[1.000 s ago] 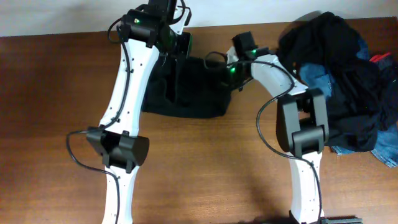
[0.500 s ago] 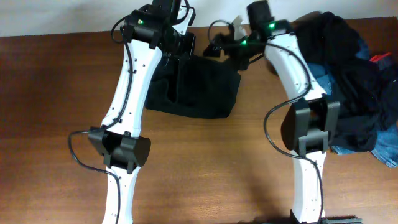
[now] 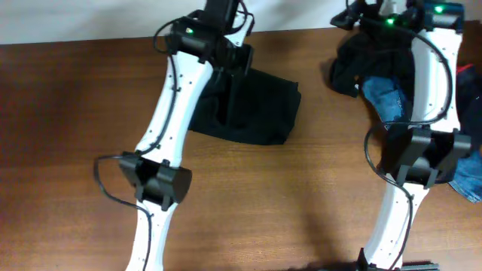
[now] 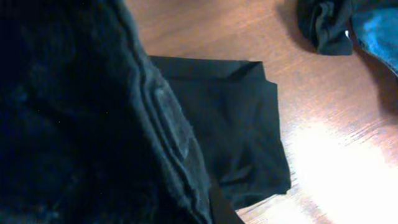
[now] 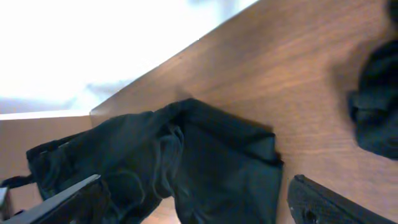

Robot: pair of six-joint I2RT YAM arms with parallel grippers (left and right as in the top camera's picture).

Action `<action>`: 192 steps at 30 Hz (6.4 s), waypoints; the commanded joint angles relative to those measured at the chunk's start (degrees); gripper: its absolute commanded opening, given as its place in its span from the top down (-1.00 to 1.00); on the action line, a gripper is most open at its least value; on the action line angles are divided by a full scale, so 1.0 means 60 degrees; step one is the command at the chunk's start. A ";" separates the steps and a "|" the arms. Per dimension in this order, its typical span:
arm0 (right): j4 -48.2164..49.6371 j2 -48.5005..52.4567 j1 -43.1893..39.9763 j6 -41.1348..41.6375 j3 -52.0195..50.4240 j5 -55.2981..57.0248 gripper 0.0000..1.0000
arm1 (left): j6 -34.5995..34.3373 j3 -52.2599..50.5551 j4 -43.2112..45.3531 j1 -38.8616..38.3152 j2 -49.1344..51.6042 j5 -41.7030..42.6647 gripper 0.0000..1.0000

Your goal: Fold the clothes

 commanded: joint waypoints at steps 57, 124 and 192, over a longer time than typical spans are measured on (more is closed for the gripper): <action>-0.1898 -0.0018 0.5198 -0.1530 0.0135 0.2790 0.92 | -0.0266 0.0736 -0.0852 0.3082 -0.1198 0.0284 -0.98; -0.1843 -0.1005 0.0594 -0.0896 -0.1960 0.3402 -0.55 | 0.2189 0.0732 -0.0710 0.0237 0.1610 -0.0066 -0.82; -0.2874 -0.1475 -0.0860 -0.2182 -0.1960 0.2820 -0.52 | -0.3821 0.0736 -0.0106 0.6918 0.5082 -0.0892 0.99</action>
